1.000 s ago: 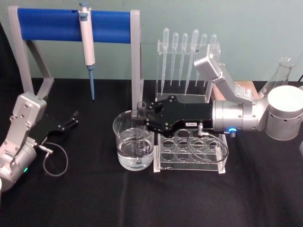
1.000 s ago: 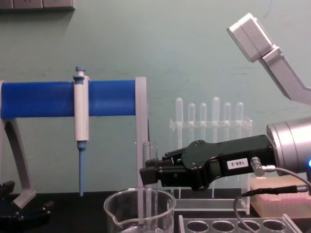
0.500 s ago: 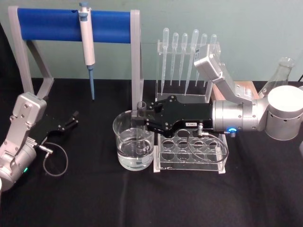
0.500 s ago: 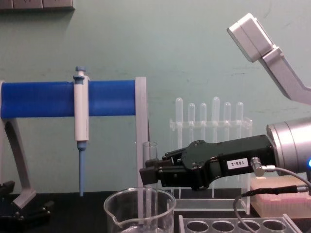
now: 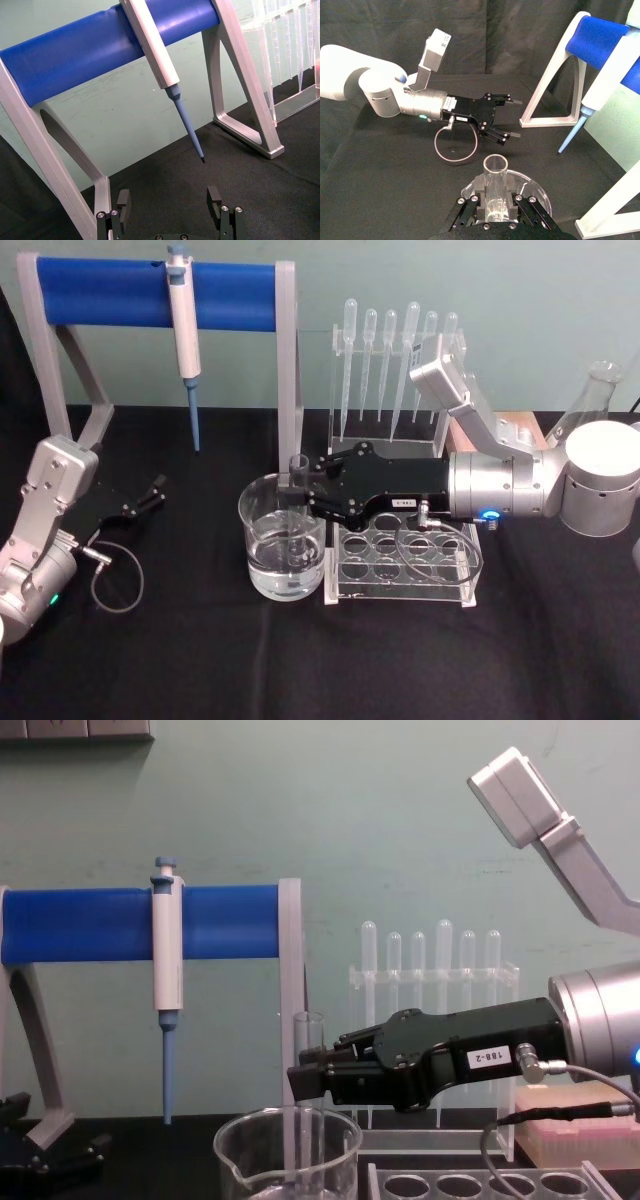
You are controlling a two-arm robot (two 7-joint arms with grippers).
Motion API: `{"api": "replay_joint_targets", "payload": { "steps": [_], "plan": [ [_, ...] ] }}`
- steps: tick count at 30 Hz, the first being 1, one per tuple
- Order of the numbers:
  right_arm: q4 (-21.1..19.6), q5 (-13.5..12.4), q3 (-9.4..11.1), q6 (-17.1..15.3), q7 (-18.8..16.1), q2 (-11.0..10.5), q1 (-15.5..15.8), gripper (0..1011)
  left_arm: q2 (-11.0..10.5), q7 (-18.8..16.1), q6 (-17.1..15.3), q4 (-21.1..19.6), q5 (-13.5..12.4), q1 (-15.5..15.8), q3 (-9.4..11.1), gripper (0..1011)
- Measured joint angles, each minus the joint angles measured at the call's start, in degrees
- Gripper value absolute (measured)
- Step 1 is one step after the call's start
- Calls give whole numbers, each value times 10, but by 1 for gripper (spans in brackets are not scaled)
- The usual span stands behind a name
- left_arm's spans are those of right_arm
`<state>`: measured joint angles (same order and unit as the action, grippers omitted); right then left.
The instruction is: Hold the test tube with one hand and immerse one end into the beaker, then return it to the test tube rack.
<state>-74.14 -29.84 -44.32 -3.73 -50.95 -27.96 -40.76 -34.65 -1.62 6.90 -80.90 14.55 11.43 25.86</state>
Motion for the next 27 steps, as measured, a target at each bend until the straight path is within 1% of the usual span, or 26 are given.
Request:
{"api": "replay_joint_targets", "payload": {
  "steps": [27],
  "plan": [
    [0, 0, 0, 0, 0, 0, 0, 236, 0, 0, 0, 0, 0, 0, 0, 1000]
  ]
}}
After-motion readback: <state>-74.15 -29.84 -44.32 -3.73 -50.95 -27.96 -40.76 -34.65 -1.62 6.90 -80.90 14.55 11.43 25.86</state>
